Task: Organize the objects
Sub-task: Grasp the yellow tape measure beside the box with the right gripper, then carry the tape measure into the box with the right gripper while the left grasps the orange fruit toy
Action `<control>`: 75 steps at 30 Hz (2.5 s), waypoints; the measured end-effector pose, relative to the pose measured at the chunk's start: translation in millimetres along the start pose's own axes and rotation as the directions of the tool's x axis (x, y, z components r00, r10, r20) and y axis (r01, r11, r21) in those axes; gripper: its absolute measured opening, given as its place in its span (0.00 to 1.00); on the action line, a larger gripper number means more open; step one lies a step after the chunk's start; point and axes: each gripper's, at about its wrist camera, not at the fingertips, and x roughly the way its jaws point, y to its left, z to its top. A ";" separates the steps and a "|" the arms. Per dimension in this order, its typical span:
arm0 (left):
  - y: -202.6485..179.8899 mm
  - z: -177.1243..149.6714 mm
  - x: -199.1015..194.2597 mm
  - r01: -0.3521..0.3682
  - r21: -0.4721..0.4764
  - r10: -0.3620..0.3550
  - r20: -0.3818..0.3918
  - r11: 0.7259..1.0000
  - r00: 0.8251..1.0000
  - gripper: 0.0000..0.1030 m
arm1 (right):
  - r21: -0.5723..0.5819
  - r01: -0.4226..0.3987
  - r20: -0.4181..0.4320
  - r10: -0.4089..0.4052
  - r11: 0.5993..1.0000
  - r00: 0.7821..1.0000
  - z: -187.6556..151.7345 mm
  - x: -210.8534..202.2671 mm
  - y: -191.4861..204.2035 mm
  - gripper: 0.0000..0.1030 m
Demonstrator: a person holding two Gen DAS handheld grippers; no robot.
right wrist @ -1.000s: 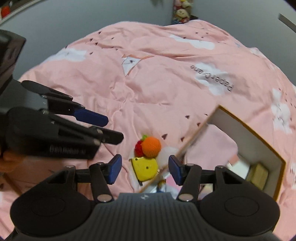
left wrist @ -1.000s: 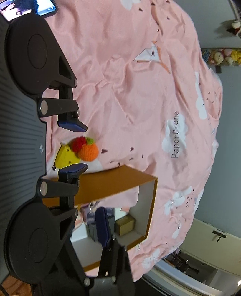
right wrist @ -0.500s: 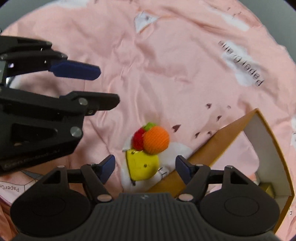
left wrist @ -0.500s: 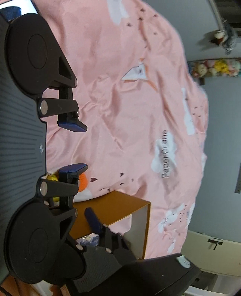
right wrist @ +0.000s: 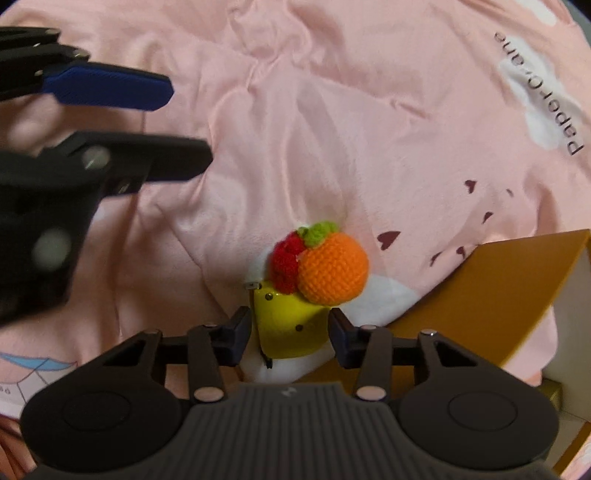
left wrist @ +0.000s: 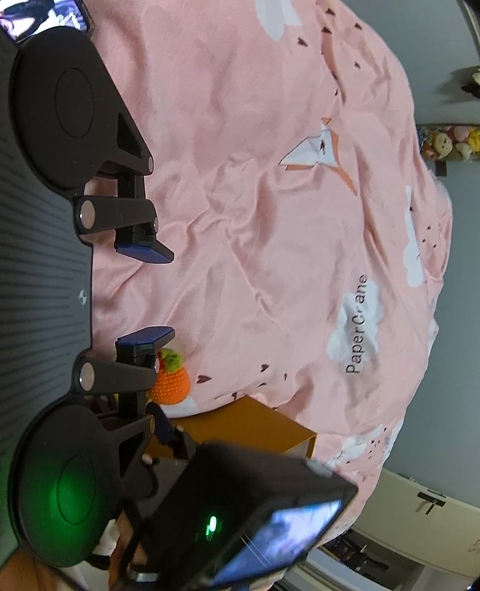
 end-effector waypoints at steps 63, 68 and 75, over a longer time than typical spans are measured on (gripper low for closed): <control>-125.2 -26.4 79.0 0.391 0.850 -0.163 -0.355 0.354 0.921 0.57 | -0.059 0.045 -0.093 -0.051 0.997 0.994 -178.7 -16.6 -102.0 0.51; -129.8 -34.6 84.4 0.368 0.860 -0.169 -0.329 0.353 0.929 0.52 | -0.040 0.035 -0.085 -0.038 0.999 0.996 -182.3 -10.3 -107.2 0.51; -131.0 -33.7 80.7 0.339 0.857 -0.142 -0.308 0.389 0.941 0.47 | -0.026 0.052 -0.042 -0.053 0.998 0.998 -187.6 -21.9 -103.4 0.53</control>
